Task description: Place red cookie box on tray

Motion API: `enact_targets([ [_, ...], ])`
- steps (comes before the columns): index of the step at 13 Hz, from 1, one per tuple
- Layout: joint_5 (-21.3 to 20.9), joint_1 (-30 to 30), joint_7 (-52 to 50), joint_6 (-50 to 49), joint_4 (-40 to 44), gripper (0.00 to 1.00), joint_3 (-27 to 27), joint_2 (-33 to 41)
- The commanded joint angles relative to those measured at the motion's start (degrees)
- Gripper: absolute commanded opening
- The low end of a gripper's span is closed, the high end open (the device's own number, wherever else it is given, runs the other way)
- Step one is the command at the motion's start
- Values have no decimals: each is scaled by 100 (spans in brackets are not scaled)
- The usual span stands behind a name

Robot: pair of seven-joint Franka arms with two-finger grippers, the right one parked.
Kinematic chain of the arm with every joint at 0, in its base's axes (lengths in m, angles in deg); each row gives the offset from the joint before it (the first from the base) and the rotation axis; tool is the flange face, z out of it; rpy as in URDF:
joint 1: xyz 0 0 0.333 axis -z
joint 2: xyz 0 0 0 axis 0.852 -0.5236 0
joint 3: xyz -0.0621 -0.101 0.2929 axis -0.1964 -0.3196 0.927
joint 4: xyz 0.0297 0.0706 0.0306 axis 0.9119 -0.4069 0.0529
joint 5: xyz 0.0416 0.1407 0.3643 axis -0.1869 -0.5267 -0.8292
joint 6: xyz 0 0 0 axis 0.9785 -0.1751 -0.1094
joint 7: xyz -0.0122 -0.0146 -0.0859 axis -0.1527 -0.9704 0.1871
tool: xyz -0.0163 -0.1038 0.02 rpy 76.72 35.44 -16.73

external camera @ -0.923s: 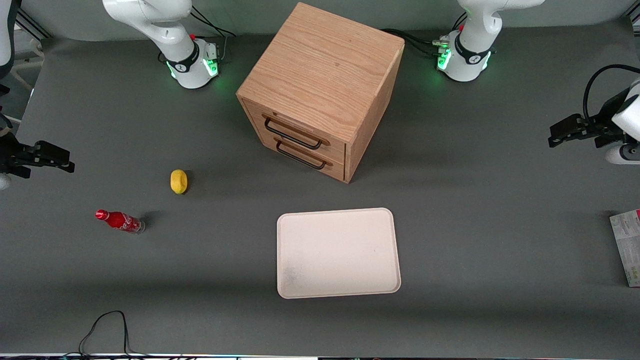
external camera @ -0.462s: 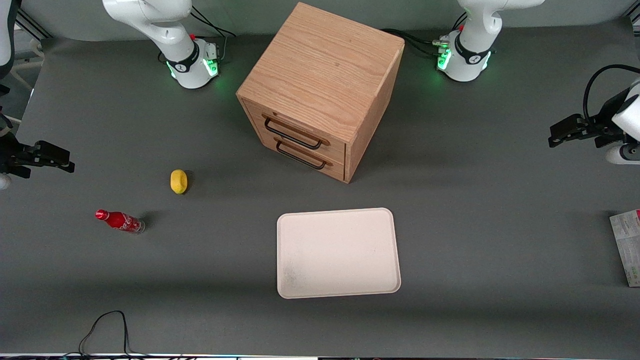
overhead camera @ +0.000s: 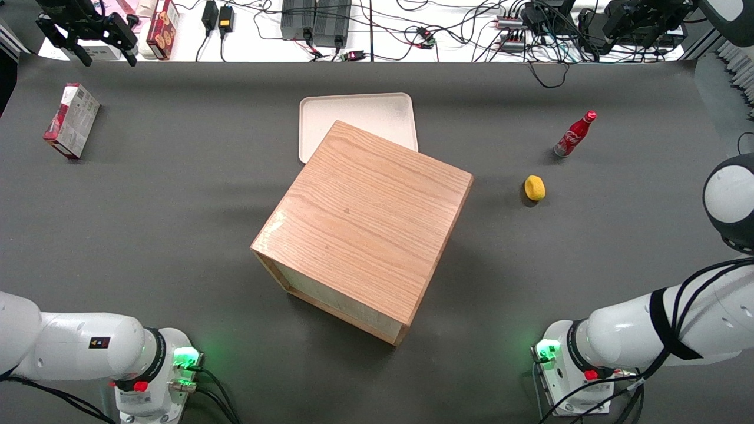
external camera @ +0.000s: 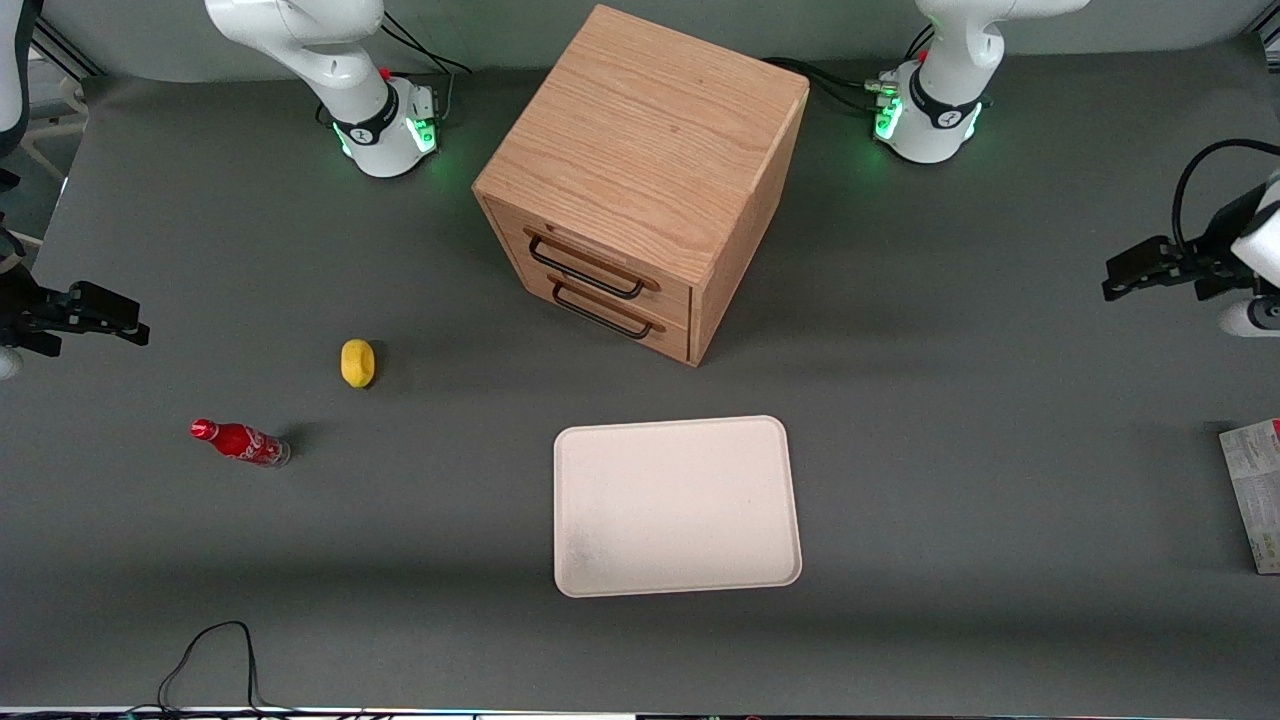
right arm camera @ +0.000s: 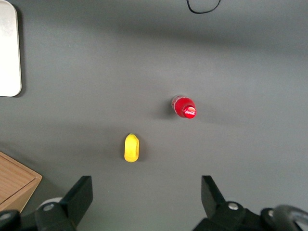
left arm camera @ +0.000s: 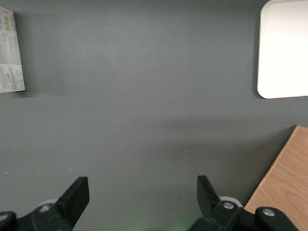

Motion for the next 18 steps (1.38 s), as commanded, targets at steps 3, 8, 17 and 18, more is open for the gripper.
enact_targets([
  [3,-42,-809,578,30,1126,100,13,-1090],
  [8,-7,-2056,1792,30,2875,100,5,-2724],
  [17,-16,-3254,3113,539,3432,100,13,-3448],
  [18,-16,-3228,3147,662,3432,100,13,-3561],
])
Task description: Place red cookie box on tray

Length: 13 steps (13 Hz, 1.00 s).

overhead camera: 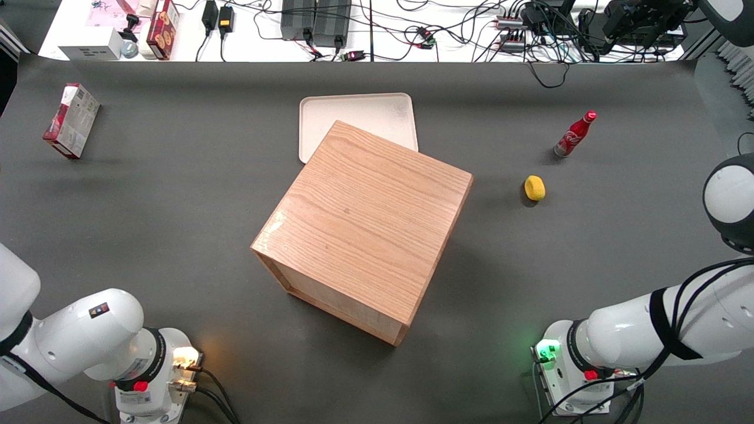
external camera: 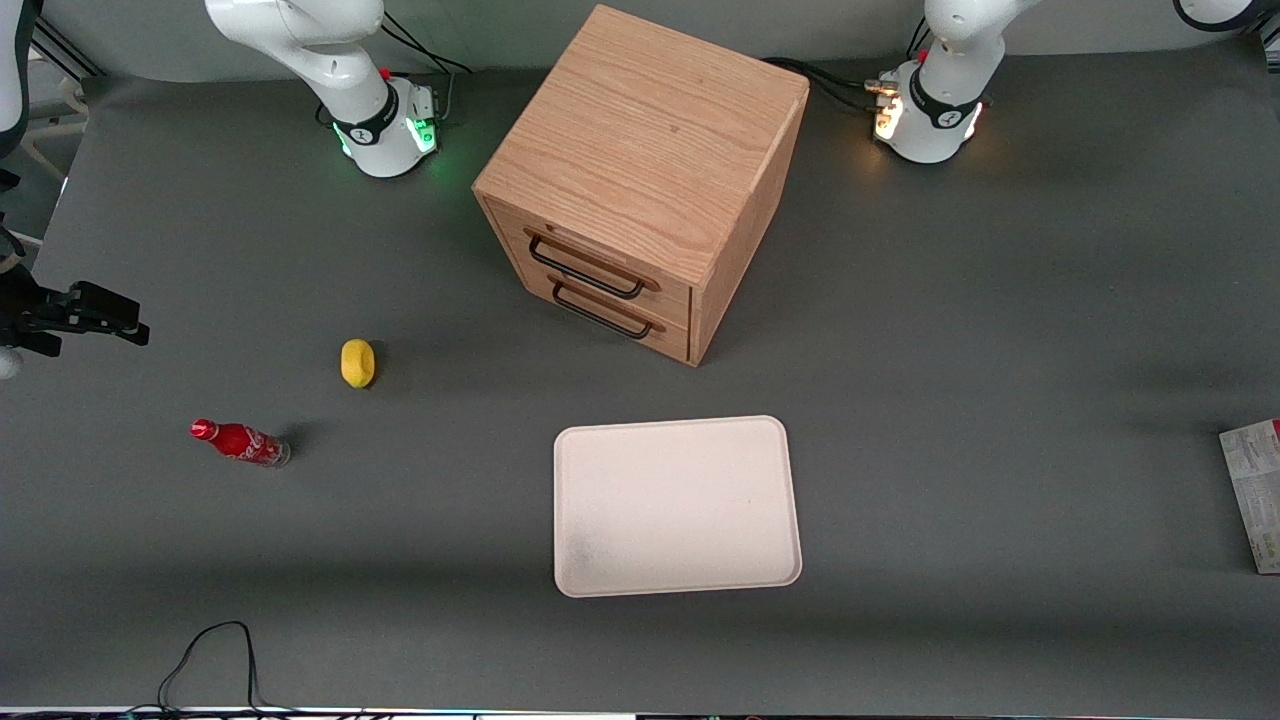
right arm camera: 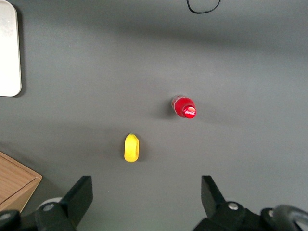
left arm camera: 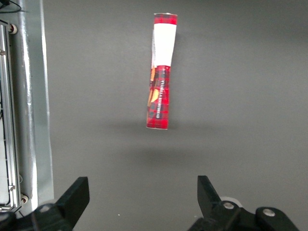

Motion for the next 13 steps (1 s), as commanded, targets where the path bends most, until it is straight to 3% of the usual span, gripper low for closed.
enact_targets([
  [1,-4,60,252,371,106,100,-64,-330],
  [7,-22,262,708,1689,-728,100,-99,-831],
  [13,57,263,807,2639,-747,100,-99,-1507],
])
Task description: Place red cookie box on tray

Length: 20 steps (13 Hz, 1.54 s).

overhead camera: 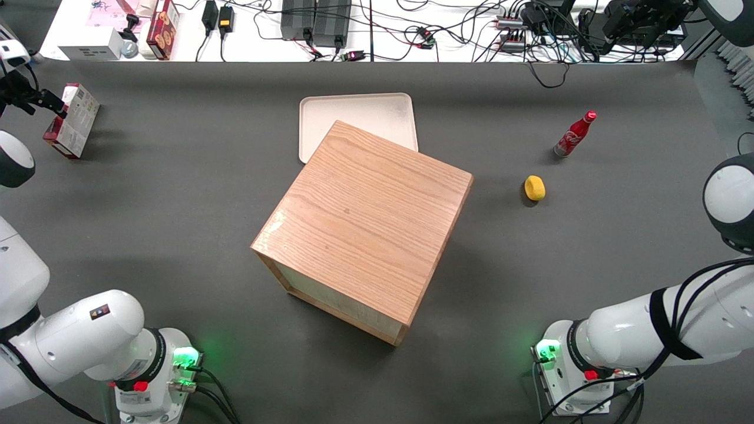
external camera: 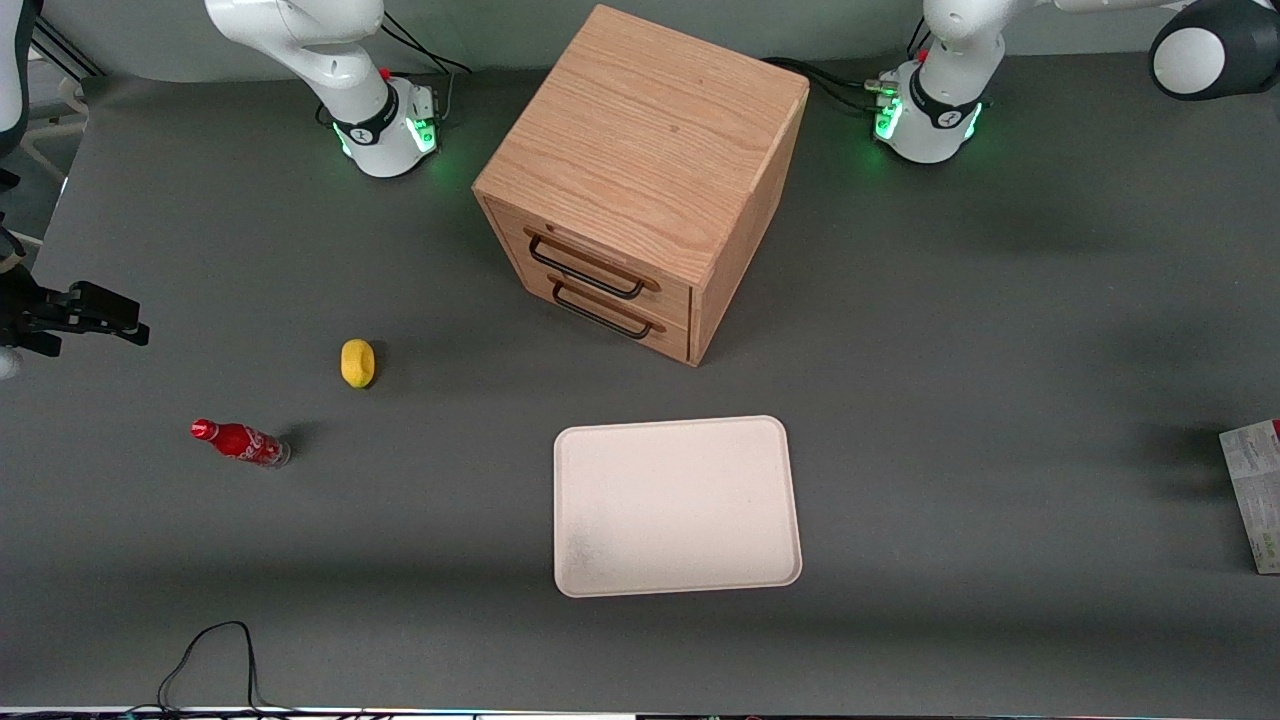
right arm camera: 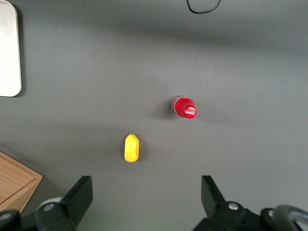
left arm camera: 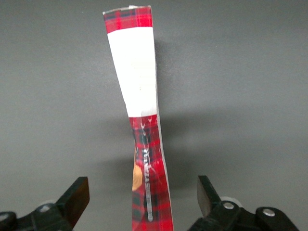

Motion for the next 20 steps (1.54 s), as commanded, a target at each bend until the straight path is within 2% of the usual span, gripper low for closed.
enact_targets([
  [1,57,21,134,549,-17,100,43,-271],
  [5,75,12,90,736,141,100,-123,-473],
  [7,83,21,64,735,203,94,-133,-518],
  [8,83,21,64,727,203,86,-133,-518],
  [9,83,21,64,701,203,71,-133,-518],
  [10,83,12,64,657,221,60,-141,-509],
  [16,75,-6,46,305,467,0,-133,-474],
  [20,75,-14,37,279,458,0,-133,-439],
])
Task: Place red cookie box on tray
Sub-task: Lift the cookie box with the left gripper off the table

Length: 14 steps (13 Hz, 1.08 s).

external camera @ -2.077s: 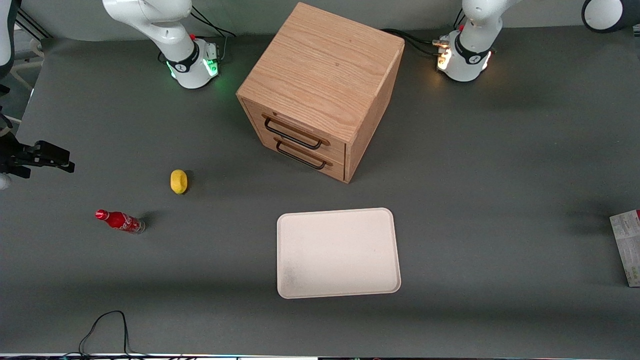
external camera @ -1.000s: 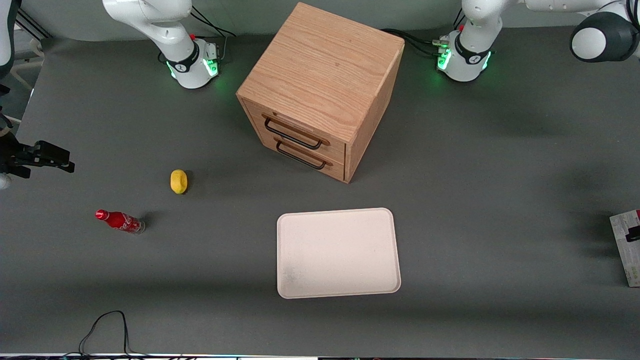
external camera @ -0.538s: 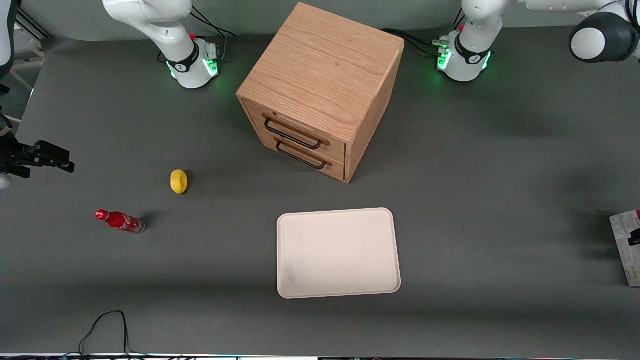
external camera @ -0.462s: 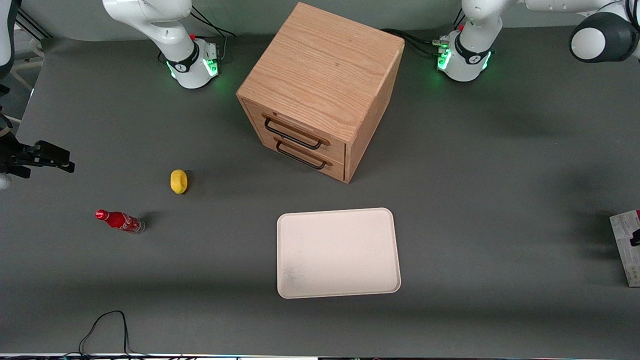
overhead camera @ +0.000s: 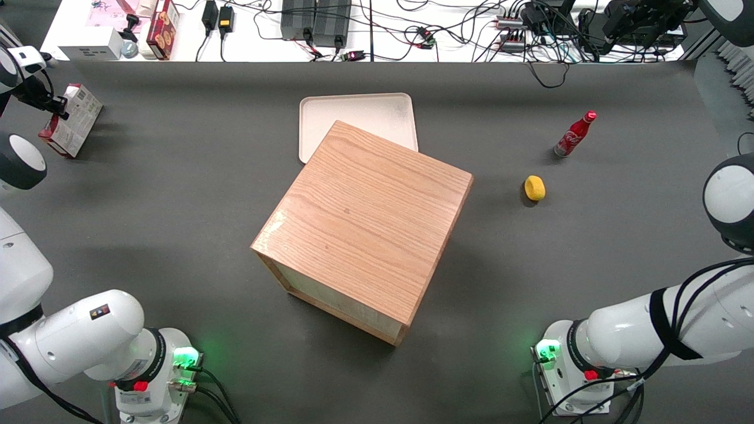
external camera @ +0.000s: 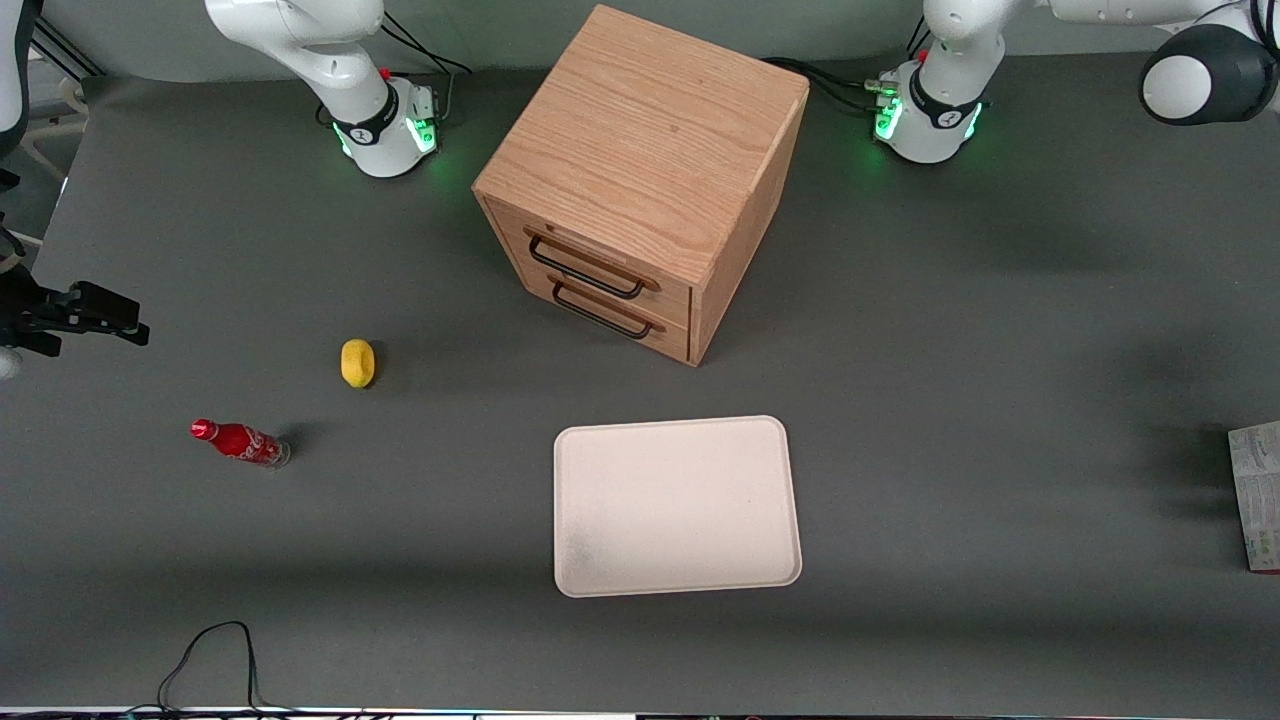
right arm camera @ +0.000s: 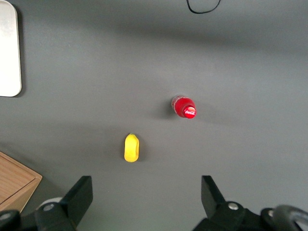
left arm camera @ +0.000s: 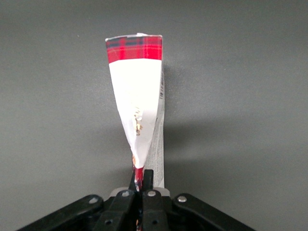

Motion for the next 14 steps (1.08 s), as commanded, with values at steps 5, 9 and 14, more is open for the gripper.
enact_targets([
  [5,49,22,-46,-1401,547,0,44,385],
  [9,-12,-13,-107,-2150,566,0,140,1043],
  [14,-56,-22,-617,-2450,566,0,141,1677],
])
